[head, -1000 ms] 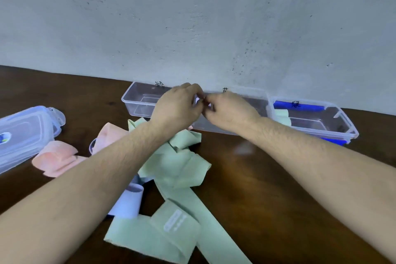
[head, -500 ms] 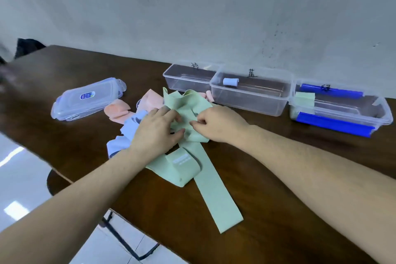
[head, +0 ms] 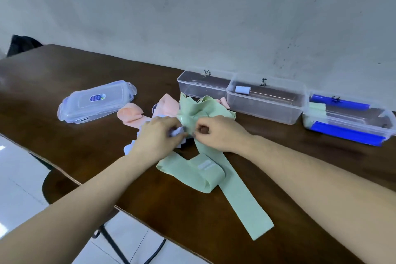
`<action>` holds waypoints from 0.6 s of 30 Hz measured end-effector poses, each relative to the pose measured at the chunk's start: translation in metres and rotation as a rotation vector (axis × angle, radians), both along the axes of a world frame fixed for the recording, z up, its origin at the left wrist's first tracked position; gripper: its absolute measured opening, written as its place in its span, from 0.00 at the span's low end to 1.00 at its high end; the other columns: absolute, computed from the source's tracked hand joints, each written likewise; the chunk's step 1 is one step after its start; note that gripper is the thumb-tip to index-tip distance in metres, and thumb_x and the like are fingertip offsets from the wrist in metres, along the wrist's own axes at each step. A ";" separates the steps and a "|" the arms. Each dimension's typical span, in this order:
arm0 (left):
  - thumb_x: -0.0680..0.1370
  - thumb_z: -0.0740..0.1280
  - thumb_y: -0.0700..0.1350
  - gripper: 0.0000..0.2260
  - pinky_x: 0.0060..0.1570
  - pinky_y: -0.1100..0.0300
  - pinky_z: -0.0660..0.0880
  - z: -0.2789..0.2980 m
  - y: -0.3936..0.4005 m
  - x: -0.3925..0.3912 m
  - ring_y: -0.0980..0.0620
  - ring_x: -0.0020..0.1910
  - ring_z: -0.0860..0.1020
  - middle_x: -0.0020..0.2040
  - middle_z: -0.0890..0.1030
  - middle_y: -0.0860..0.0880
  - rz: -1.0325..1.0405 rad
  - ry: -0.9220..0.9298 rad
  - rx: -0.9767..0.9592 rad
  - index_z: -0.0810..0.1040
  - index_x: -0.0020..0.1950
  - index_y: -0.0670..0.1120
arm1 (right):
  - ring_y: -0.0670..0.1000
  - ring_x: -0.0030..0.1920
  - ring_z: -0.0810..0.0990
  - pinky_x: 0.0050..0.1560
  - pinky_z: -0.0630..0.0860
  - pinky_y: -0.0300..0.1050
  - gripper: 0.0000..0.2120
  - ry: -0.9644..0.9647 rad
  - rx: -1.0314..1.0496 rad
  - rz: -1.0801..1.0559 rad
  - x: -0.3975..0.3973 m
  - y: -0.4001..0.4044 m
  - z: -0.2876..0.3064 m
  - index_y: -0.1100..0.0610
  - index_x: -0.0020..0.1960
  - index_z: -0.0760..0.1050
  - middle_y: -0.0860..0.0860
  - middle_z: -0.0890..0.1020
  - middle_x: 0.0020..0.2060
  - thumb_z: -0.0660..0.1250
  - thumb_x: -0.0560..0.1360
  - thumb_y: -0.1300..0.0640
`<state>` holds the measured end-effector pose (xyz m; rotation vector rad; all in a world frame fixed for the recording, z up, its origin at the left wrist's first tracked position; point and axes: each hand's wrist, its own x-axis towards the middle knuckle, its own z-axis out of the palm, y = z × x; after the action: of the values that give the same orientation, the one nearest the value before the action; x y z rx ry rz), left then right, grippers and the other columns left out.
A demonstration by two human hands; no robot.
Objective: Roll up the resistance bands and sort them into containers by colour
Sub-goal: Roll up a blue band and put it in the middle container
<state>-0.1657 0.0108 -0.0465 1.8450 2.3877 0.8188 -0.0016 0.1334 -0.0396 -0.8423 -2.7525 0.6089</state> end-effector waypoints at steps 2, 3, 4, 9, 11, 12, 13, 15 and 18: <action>0.77 0.71 0.51 0.06 0.39 0.58 0.70 0.011 0.006 0.006 0.52 0.37 0.75 0.36 0.79 0.51 -0.057 -0.240 0.037 0.78 0.43 0.51 | 0.37 0.36 0.77 0.38 0.71 0.41 0.12 0.094 -0.169 0.011 0.000 -0.004 0.001 0.46 0.60 0.74 0.46 0.80 0.50 0.67 0.78 0.51; 0.77 0.71 0.48 0.04 0.37 0.62 0.69 0.016 0.010 0.009 0.56 0.36 0.75 0.37 0.80 0.50 -0.103 -0.341 0.061 0.78 0.44 0.50 | 0.33 0.34 0.75 0.38 0.69 0.37 0.17 0.147 -0.258 0.011 0.001 -0.006 0.002 0.46 0.65 0.72 0.45 0.79 0.54 0.68 0.78 0.54; 0.77 0.71 0.47 0.04 0.36 0.66 0.69 0.022 0.013 0.013 0.59 0.35 0.75 0.37 0.81 0.51 -0.140 -0.417 0.087 0.79 0.44 0.50 | 0.30 0.36 0.74 0.40 0.69 0.32 0.20 0.212 -0.333 0.004 0.002 -0.009 0.005 0.47 0.68 0.70 0.45 0.78 0.56 0.69 0.77 0.57; 0.79 0.70 0.44 0.05 0.37 0.67 0.73 0.041 0.027 0.036 0.58 0.36 0.78 0.36 0.82 0.55 -0.307 -0.864 0.058 0.79 0.44 0.45 | 0.36 0.71 0.67 0.68 0.70 0.39 0.24 0.385 -0.528 -0.096 0.024 -0.015 0.008 0.41 0.66 0.72 0.43 0.78 0.64 0.67 0.73 0.58; 0.79 0.69 0.46 0.06 0.39 0.63 0.73 0.044 0.030 0.045 0.54 0.38 0.78 0.38 0.82 0.50 -0.350 -0.975 0.011 0.79 0.46 0.43 | 0.50 0.73 0.70 0.67 0.73 0.49 0.17 0.451 -0.532 -0.182 0.037 -0.017 0.009 0.45 0.62 0.78 0.45 0.81 0.63 0.65 0.77 0.61; 0.79 0.69 0.46 0.07 0.40 0.62 0.74 0.047 0.032 0.050 0.52 0.39 0.78 0.40 0.82 0.47 -0.380 -1.032 -0.008 0.79 0.47 0.43 | 0.50 0.68 0.76 0.64 0.76 0.48 0.16 0.490 -0.553 -0.228 0.045 -0.019 0.011 0.49 0.61 0.79 0.46 0.83 0.60 0.64 0.79 0.64; 0.80 0.68 0.46 0.07 0.40 0.62 0.74 0.048 0.034 0.057 0.51 0.40 0.78 0.41 0.81 0.45 -0.414 -1.084 -0.020 0.79 0.48 0.42 | 0.48 0.62 0.80 0.61 0.77 0.45 0.14 0.522 -0.584 -0.266 0.054 -0.020 0.012 0.51 0.59 0.80 0.47 0.85 0.56 0.62 0.80 0.65; 0.80 0.67 0.45 0.08 0.39 0.64 0.74 0.052 0.037 0.069 0.50 0.38 0.78 0.39 0.80 0.43 -0.471 -1.149 -0.036 0.78 0.48 0.40 | 0.47 0.53 0.84 0.57 0.78 0.42 0.12 0.557 -0.623 -0.297 0.074 -0.023 0.015 0.55 0.58 0.80 0.50 0.87 0.49 0.61 0.81 0.64; 0.80 0.67 0.45 0.06 0.38 0.65 0.73 0.058 0.040 0.093 0.54 0.36 0.76 0.38 0.79 0.47 -0.517 -1.185 -0.074 0.77 0.47 0.42 | 0.52 0.43 0.82 0.50 0.75 0.44 0.12 0.633 -0.644 -0.308 0.106 -0.028 0.019 0.59 0.59 0.78 0.53 0.83 0.38 0.61 0.78 0.63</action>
<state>-0.0722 0.0506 0.0117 1.2270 1.1362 1.2189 0.1043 0.1050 -0.0204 -0.9463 -1.8201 1.4326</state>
